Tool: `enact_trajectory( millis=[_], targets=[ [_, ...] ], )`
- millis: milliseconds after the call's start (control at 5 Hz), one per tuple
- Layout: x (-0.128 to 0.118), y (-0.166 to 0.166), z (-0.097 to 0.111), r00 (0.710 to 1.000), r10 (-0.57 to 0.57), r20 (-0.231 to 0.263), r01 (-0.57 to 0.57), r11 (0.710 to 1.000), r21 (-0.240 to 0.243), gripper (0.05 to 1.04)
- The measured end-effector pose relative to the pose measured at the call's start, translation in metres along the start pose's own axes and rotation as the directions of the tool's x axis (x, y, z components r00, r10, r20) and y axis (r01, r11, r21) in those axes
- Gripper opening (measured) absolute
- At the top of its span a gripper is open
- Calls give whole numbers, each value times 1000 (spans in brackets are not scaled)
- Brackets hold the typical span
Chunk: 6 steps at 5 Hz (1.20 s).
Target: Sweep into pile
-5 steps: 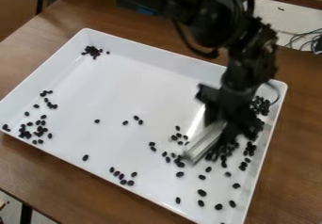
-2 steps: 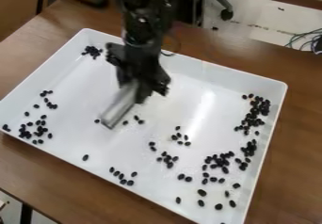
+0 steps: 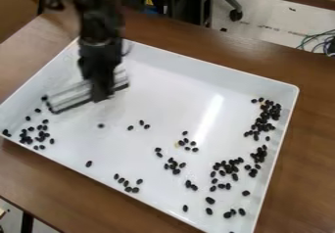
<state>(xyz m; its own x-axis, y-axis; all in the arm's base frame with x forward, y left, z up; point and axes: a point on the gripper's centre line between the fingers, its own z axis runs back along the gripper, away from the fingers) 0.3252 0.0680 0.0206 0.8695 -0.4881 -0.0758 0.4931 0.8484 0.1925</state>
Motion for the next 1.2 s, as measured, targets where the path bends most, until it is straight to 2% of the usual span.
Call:
enact_trajectory(
  millis=[200, 400, 800, 1000, 1200],
  targets=[
    [7, 24, -16, 983, -174, 59, 177, 984, -37, 364],
    [22, 25, -23, 945, -298, 137, 310, 948, -76, 364],
    [32, 33, -21, 929, -329, 167, 344, 937, -68, 364],
    [28, 41, -23, 930, -319, 184, 335, 940, -63, 364],
    [14, 46, -31, 939, -295, 177, 311, 948, -67, 364]
  ],
)
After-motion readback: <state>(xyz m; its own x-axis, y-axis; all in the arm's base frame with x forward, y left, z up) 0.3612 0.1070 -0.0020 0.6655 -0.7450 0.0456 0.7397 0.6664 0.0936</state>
